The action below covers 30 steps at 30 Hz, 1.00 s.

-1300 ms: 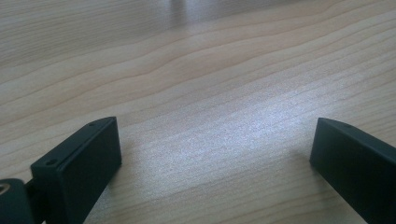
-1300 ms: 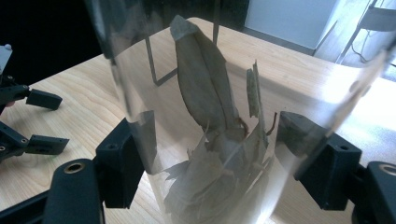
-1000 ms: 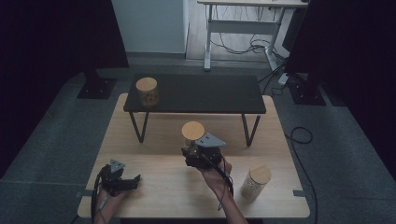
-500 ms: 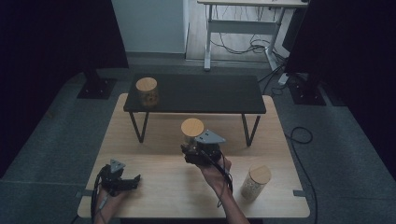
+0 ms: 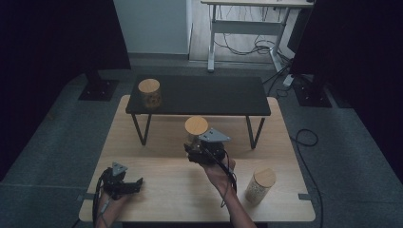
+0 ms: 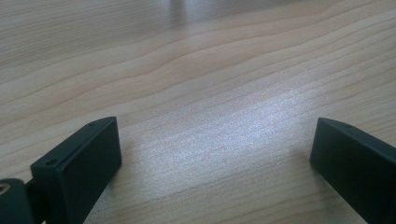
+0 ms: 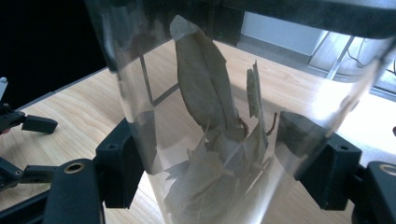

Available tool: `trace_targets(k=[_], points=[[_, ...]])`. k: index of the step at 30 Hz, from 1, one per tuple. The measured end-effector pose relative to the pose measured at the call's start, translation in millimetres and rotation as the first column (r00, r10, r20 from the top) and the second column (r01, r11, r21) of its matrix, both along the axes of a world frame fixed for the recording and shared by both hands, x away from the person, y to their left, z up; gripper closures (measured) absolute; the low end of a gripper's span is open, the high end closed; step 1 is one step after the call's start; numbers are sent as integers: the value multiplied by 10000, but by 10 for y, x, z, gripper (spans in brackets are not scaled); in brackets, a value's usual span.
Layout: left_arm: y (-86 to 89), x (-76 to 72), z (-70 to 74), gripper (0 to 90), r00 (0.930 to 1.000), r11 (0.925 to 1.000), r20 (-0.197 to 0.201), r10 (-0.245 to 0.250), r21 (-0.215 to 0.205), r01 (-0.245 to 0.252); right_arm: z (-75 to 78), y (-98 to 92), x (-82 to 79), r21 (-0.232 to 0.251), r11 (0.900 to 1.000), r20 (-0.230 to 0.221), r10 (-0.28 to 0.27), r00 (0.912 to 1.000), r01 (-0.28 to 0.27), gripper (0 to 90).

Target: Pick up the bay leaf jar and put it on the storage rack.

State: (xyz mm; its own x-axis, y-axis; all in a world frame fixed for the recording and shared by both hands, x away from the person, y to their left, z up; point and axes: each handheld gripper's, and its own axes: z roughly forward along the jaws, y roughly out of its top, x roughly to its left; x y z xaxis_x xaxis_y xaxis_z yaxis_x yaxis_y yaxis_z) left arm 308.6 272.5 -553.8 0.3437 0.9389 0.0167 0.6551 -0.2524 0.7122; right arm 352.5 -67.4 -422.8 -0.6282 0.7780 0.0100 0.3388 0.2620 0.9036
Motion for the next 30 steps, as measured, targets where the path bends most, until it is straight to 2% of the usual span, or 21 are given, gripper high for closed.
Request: trace_targets(k=[30], points=[[-1,5,-3,17,10000,10000,38,-1,-19,1,205,34,166,-228,9996,-119,-183,9998,181,254]])
